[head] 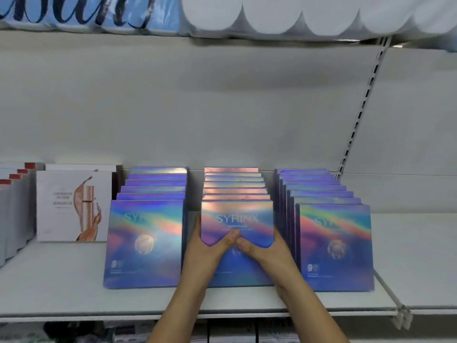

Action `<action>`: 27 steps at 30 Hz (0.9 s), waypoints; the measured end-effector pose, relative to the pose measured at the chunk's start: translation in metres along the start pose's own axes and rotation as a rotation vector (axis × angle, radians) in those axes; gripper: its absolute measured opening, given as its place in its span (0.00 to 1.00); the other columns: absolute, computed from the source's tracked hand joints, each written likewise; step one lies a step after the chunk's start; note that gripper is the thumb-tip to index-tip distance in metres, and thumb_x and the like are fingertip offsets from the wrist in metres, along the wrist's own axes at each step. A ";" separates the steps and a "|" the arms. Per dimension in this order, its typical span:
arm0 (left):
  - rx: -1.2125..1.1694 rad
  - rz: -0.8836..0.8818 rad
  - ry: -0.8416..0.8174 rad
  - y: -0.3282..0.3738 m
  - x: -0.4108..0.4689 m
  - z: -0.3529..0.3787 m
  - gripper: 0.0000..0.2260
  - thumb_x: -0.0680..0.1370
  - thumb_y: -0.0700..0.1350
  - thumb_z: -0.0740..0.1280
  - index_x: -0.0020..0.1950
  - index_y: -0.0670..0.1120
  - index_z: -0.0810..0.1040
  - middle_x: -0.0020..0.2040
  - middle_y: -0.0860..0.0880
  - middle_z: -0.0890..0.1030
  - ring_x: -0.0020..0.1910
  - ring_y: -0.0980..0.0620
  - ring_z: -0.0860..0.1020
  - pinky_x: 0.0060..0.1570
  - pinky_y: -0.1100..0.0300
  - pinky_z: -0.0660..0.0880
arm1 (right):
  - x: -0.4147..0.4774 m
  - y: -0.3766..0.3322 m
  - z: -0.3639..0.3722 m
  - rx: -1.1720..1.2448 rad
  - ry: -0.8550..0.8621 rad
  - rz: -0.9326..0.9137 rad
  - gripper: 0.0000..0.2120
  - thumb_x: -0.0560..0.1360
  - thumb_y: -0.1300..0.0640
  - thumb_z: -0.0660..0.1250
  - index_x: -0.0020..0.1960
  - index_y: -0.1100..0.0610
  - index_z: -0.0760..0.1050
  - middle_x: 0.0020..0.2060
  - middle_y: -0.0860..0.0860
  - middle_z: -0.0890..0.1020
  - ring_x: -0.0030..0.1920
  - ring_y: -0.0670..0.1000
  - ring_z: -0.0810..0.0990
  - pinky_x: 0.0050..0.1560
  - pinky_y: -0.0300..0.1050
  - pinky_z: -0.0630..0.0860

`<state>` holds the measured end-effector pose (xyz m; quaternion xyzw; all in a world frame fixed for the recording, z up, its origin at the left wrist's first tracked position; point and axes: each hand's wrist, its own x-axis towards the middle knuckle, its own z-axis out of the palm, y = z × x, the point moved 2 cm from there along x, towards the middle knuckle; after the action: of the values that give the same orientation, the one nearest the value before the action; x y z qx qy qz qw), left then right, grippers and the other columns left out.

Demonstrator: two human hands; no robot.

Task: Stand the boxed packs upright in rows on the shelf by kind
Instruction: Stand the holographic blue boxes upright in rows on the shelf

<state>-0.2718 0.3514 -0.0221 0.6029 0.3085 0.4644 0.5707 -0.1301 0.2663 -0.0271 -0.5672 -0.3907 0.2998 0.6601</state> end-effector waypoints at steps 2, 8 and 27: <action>-0.006 0.002 -0.006 -0.002 0.002 0.000 0.20 0.74 0.41 0.77 0.65 0.47 0.80 0.55 0.52 0.87 0.54 0.55 0.85 0.50 0.66 0.80 | 0.003 0.003 0.000 0.008 -0.013 0.006 0.27 0.68 0.61 0.81 0.65 0.56 0.78 0.56 0.51 0.87 0.58 0.53 0.86 0.53 0.41 0.82; -0.005 -0.008 0.002 -0.004 0.006 0.001 0.23 0.71 0.49 0.78 0.65 0.49 0.79 0.56 0.52 0.87 0.54 0.55 0.85 0.55 0.59 0.82 | 0.007 0.001 0.001 0.018 0.020 0.007 0.26 0.69 0.61 0.81 0.64 0.54 0.79 0.55 0.48 0.87 0.56 0.50 0.86 0.50 0.39 0.82; 0.358 0.322 0.450 0.060 -0.059 -0.102 0.33 0.72 0.57 0.75 0.75 0.65 0.67 0.73 0.71 0.69 0.73 0.71 0.65 0.70 0.68 0.65 | -0.045 -0.060 0.070 -0.088 0.048 -0.398 0.43 0.68 0.41 0.75 0.78 0.36 0.58 0.76 0.32 0.65 0.77 0.37 0.63 0.75 0.37 0.62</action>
<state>-0.3970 0.3294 0.0151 0.6169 0.4045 0.6086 0.2923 -0.2165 0.2537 0.0277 -0.5141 -0.4920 0.1324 0.6900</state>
